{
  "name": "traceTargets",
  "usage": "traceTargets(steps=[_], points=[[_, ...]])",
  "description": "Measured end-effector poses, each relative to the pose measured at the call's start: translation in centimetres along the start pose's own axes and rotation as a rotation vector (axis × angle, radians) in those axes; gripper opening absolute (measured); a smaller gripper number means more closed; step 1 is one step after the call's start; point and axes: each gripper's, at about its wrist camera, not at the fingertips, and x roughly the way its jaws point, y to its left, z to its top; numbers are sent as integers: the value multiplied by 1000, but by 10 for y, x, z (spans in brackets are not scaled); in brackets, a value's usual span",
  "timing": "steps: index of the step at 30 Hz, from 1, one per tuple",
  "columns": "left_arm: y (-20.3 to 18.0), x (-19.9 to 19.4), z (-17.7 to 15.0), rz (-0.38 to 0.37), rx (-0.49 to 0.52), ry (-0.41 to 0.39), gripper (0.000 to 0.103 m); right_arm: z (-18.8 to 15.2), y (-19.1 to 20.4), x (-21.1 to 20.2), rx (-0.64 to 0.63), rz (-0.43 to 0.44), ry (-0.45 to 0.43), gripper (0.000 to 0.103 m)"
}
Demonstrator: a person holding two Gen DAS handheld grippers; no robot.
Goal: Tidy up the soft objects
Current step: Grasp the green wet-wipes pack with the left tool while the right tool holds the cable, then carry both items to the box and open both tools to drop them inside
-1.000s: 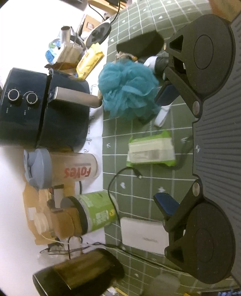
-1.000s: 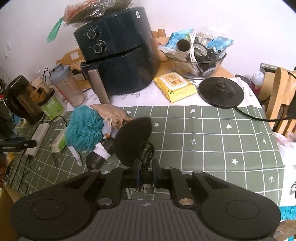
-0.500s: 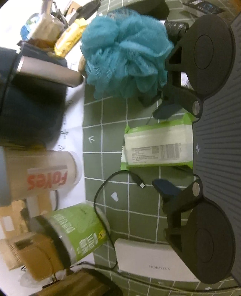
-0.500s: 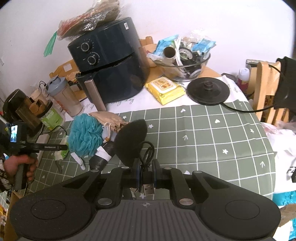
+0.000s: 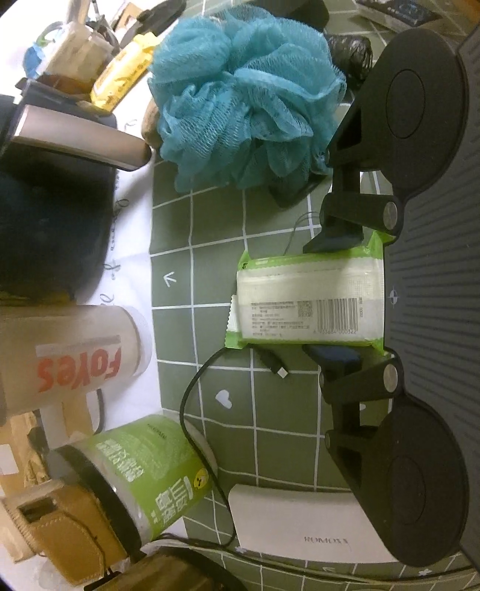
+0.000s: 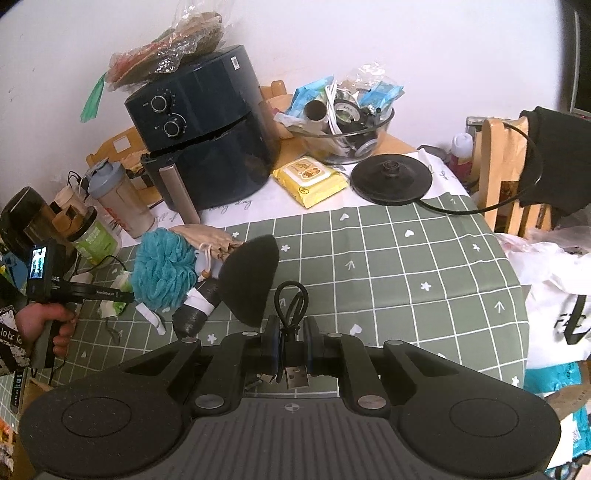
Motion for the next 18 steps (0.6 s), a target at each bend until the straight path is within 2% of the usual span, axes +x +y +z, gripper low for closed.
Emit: traceTargets(steps=[8,18], points=[[5,-29,-3,-53,-13,-72,47,-2,9,-16,-4,-2,-19,15],[1,-81,-20,-114,-11,-132,47,1,28,-37,-34,49,-35,15]])
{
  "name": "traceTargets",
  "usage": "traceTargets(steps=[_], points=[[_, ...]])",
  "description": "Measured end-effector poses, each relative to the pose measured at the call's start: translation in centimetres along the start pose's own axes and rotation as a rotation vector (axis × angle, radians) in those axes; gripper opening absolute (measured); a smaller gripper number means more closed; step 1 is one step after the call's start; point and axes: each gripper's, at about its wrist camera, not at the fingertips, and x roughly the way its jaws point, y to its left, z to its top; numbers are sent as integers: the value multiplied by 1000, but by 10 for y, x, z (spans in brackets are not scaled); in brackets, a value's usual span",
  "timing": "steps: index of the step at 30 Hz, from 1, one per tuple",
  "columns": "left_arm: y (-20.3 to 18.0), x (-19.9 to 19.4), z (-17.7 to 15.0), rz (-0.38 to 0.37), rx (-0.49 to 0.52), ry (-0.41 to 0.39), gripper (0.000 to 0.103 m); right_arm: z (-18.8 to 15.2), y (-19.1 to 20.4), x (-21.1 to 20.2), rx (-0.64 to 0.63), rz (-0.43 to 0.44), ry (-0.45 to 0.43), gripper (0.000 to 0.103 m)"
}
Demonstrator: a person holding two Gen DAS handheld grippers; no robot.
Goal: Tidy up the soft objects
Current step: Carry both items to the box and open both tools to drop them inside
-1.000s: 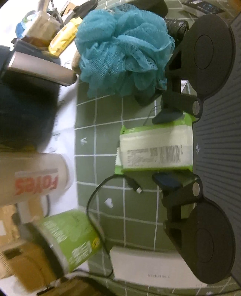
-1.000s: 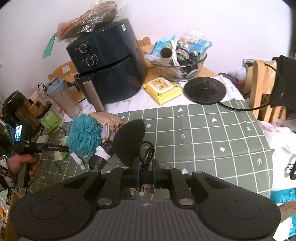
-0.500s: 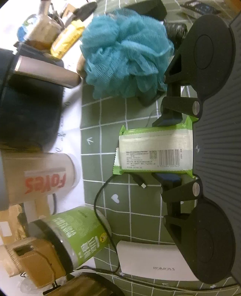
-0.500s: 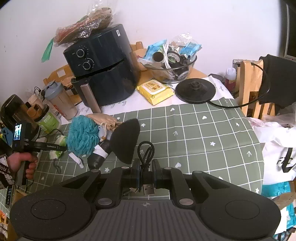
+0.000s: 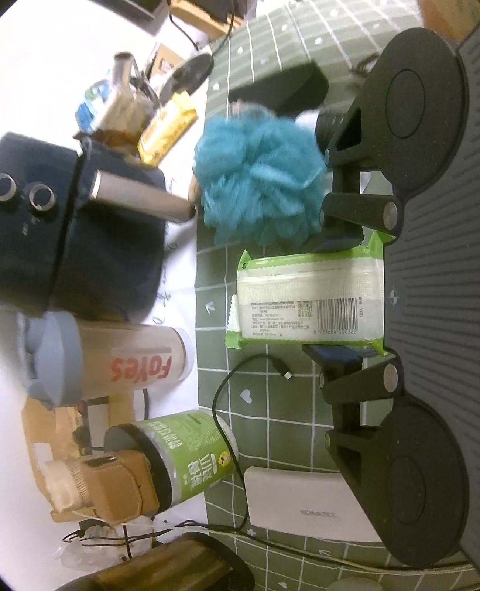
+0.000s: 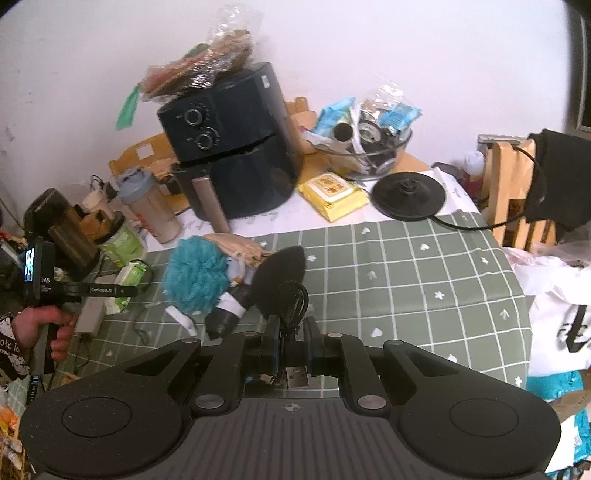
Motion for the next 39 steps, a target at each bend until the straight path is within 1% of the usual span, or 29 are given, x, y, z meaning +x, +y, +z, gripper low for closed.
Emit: traceTargets(steps=[7,11,18,22,32,39], points=[[-16,-50,-15,-36,6,-33,47,1,10,-11,-19,89,-2,15],[-27,-76,-24,-60,4,-33,47,-3,16,-15,-32,142,3,15],[-47,-116,-39,-98,4,-41,47,-14,26,-20,-82,203,43,15],[-58,-137,-45,-115,10,-56,47,-21,30,-22,-90,235,70,15],[-87,-173,-69,-134,27,-54,47,-44,41,-26,-129,295,144,15],[-102,-182,-88,-148,27,-19,47,-60,47,-27,-162,295,206,15]])
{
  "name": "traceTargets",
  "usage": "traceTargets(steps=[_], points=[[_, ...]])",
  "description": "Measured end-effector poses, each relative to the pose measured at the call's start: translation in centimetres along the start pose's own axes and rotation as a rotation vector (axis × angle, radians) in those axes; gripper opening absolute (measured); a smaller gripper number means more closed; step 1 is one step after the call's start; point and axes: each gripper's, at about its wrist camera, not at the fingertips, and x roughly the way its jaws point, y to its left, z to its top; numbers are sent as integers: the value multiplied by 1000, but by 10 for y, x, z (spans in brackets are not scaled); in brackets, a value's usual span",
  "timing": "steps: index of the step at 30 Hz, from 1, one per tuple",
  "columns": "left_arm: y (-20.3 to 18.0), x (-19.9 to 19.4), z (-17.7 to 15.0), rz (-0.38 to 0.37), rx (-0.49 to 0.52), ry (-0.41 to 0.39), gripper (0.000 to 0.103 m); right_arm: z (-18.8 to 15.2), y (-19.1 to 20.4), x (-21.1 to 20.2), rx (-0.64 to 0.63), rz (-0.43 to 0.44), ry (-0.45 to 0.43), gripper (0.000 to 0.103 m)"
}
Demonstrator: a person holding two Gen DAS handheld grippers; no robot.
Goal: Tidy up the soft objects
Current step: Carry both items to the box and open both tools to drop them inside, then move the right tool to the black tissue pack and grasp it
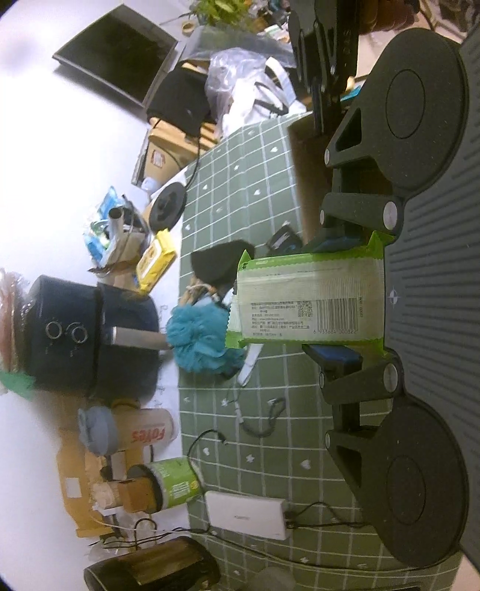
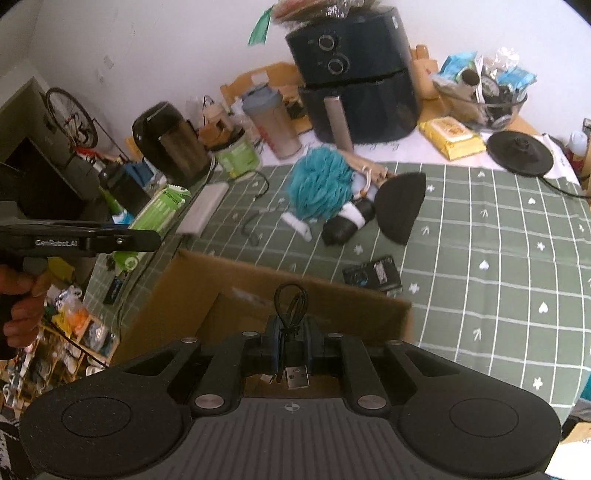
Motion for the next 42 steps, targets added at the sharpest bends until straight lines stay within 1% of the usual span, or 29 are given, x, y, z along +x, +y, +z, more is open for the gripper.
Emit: traceTargets(steps=[11,12,13,14,15,16,17,18,19,20,21,24,26,30,36,42], points=[[-16,7,-32,1,2,103,47,-15,2,8,12,-16,77,16],[-16,9,-34,-1,1,113,47,-15,2,10,9,-12,91,16],[-17,11,-36,-1,3,127,47,-16,3,11,4,-7,99,20],[-19,15,-39,6,7,145,48,-17,3,11,-2,-2,97,20],[-20,18,-41,18,10,159,48,-18,4,10,-8,1,95,35],[-22,20,-43,29,12,169,48,-19,5,10,-14,8,97,57],[-23,22,-44,34,12,173,48,-20,6,9,-25,14,95,66],[-24,23,-44,35,9,177,50,-21,8,7,-41,14,85,81],[-25,24,-45,38,5,181,52,-21,10,5,-58,10,76,92],[-25,24,-45,44,2,183,61,-21,12,3,-74,8,70,96],[-26,23,-46,54,-1,178,67,-22,14,1,-92,8,65,100],[-29,22,-45,63,-2,166,68,-22,16,-2,-117,6,58,103],[-31,21,-44,64,5,163,68,-22,17,-4,-122,-7,45,103],[-32,17,-42,89,14,148,68,-22,14,-8,-121,-33,20,103],[-23,9,-38,120,-24,115,68,-23,3,-13,-99,-94,6,103],[-14,5,-36,142,-56,101,68,-27,-10,-18,-61,-117,-5,103]])
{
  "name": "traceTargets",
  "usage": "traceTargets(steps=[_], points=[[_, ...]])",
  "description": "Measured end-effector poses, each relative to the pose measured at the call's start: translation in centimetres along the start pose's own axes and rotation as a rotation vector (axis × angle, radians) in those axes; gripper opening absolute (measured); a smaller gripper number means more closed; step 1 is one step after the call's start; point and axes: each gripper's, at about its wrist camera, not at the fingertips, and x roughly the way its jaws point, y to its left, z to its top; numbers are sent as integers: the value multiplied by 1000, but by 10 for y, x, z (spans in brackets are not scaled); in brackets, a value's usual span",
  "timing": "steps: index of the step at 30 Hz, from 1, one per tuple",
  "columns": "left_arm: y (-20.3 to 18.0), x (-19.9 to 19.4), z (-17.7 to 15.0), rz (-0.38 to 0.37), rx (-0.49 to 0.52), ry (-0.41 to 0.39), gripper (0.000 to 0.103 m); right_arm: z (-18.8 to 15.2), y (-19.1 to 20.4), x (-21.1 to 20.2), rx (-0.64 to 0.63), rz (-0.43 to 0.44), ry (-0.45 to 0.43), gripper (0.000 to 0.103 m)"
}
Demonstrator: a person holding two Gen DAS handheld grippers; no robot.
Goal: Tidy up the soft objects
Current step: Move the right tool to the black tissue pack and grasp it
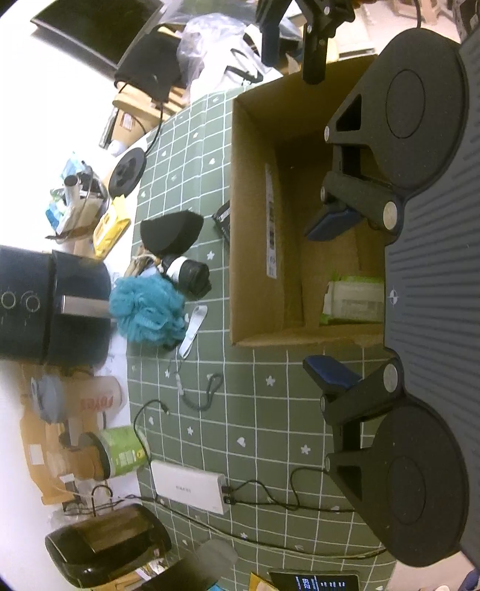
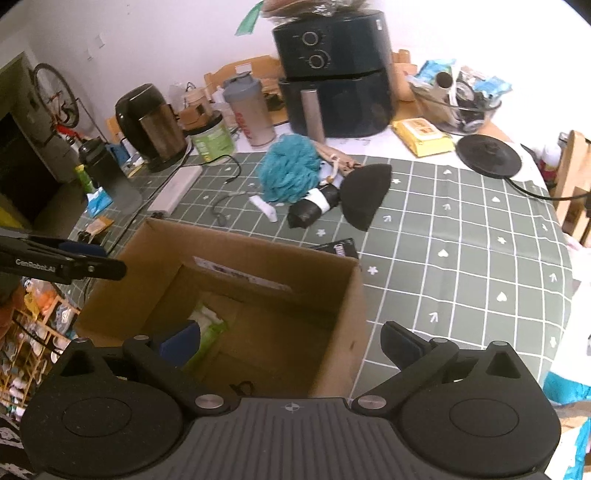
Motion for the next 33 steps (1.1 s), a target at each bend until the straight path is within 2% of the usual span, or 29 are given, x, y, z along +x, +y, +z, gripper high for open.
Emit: traceTargets(steps=[13,33], points=[[8,2,4,4,-1,-29,68,4,-10,3,30,-11,2,103],[31,21,39,-47,-32,-58,68,37,-31,15,89,-84,8,103]])
